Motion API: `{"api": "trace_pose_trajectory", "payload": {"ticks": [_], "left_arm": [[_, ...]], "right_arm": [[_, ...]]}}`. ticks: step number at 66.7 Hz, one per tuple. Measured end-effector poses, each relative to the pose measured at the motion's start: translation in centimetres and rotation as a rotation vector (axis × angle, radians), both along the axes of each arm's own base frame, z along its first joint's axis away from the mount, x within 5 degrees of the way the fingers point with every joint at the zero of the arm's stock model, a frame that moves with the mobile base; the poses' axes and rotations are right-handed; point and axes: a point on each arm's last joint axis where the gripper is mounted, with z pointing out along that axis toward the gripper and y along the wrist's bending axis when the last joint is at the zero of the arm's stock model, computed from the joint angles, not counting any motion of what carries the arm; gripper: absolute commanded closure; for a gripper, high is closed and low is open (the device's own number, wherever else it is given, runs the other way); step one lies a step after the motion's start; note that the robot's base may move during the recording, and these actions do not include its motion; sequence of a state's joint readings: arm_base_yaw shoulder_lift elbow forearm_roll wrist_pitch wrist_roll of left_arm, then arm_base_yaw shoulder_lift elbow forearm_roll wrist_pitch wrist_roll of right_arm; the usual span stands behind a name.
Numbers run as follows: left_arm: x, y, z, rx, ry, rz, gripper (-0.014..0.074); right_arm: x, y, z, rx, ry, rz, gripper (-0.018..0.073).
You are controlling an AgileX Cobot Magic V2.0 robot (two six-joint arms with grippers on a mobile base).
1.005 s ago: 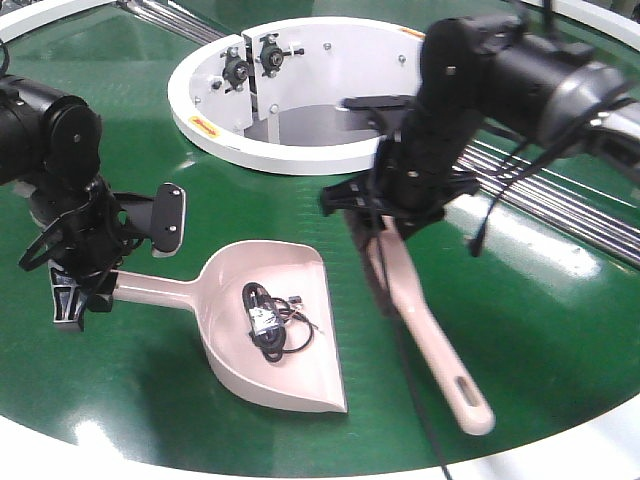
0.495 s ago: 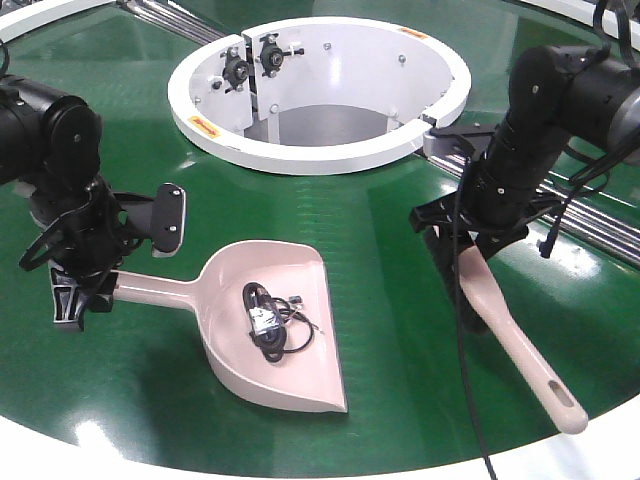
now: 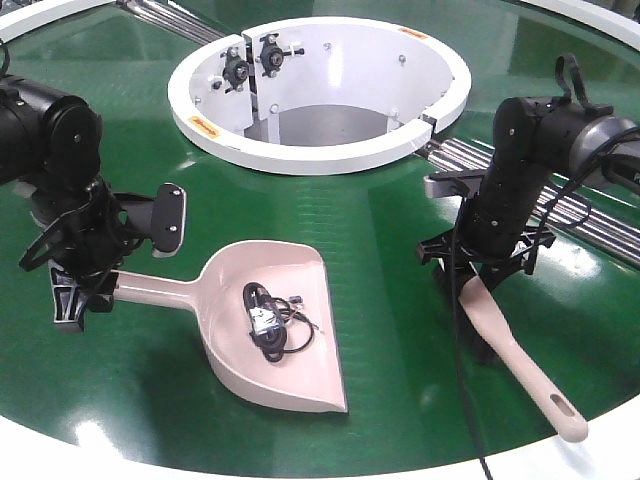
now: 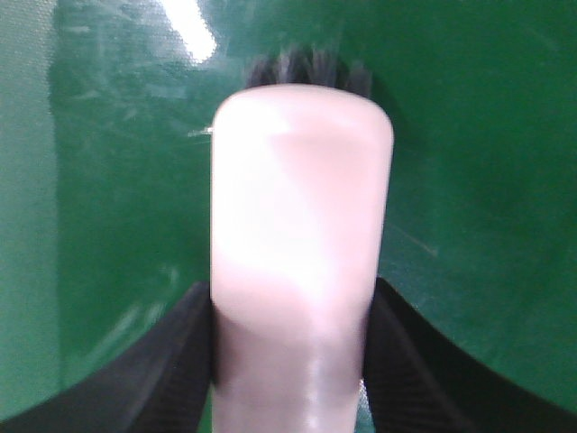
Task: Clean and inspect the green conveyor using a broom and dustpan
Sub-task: 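Carry the brush back and lower it onto the belt, then open the right gripper and raise the right arm away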
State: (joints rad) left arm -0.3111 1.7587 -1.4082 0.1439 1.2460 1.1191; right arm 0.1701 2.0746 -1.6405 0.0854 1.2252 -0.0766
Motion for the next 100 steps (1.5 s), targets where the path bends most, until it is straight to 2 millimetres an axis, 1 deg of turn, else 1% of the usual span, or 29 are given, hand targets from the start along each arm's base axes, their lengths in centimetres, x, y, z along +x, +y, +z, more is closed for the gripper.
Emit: {"api": "trace_pose_trajectory", "payload": {"ticks": [21,27,30,34,38,42,44,45,48,49,50,54,59,63,70,78,84,93,95,99,100], "left_arm": [[0.0,0.0,0.0,0.0,0.0,0.0,0.0603],[0.0,0.0,0.0,0.0,0.0,0.0,0.0603],[0.0,0.0,0.0,0.0,0.0,0.0,0.0603],[0.0,0.0,0.0,0.0,0.0,0.0,0.0603],[0.0,0.0,0.0,0.0,0.0,0.0,0.0603],[0.0,0.0,0.0,0.0,0.0,0.0,0.0603],[0.0,0.0,0.0,0.0,0.0,0.0,0.0603],[0.0,0.0,0.0,0.0,0.0,0.0,0.0603],[0.0,0.0,0.0,0.0,0.0,0.0,0.0603],[0.0,0.0,0.0,0.0,0.0,0.0,0.0603],[0.0,0.0,0.0,0.0,0.0,0.0,0.0603],[0.0,0.0,0.0,0.0,0.0,0.0,0.0603],[0.0,0.0,0.0,0.0,0.0,0.0,0.0603],[0.0,0.0,0.0,0.0,0.0,0.0,0.0603],[0.0,0.0,0.0,0.0,0.0,0.0,0.0603],[0.0,0.0,0.0,0.0,0.0,0.0,0.0603],[0.0,0.0,0.0,0.0,0.0,0.0,0.0603],[0.0,0.0,0.0,0.0,0.0,0.0,0.0603],[0.0,0.0,0.0,0.0,0.0,0.0,0.0603],[0.0,0.0,0.0,0.0,0.0,0.0,0.0603],[0.0,0.0,0.0,0.0,0.0,0.0,0.0603]], "right_arm": [[0.0,0.0,0.0,0.001,-0.001,0.0,0.0554],[0.0,0.0,0.0,0.001,-0.001,0.0,0.0526],[0.0,0.0,0.0,0.001,-0.001,0.0,0.0495],[0.0,0.0,0.0,0.001,-0.001,0.0,0.044],[0.0,0.0,0.0,0.001,-0.001,0.0,0.0365],[0.0,0.0,0.0,0.001,-0.001,0.0,0.026],[0.0,0.0,0.0,0.001,-0.001,0.0,0.0223],[0.0,0.0,0.0,0.001,-0.001,0.0,0.0186],[0.0,0.0,0.0,0.001,-0.002,0.0,0.0111],[0.0,0.0,0.0,0.001,-0.002,0.0,0.0098],[0.0,0.0,0.0,0.001,-0.002,0.0,0.0063],[0.0,0.0,0.2,0.002,-0.007,0.0,-0.0022],[-0.1,0.0,0.8,0.004,-0.02,-0.001,-0.0101],[-0.2,0.0,1.5,0.008,-0.044,-0.002,-0.0139],[-0.3,0.0,3.2,0.019,-0.115,-0.006,-0.0148],[-0.7,-0.1,5.6,0.037,-0.218,-0.017,-0.0127],[-1.4,-0.3,7.4,0.052,-0.307,-0.025,-0.0102],[-3.9,-0.7,9.5,0.074,-0.448,-0.038,-0.0056],[-4.7,-0.9,9.6,0.078,-0.471,-0.04,-0.0045],[-6.2,-1.2,10.6,0.089,-0.544,-0.045,-0.002],[-6.7,-1.3,10.5,0.09,-0.55,-0.046,-0.0014]]}}
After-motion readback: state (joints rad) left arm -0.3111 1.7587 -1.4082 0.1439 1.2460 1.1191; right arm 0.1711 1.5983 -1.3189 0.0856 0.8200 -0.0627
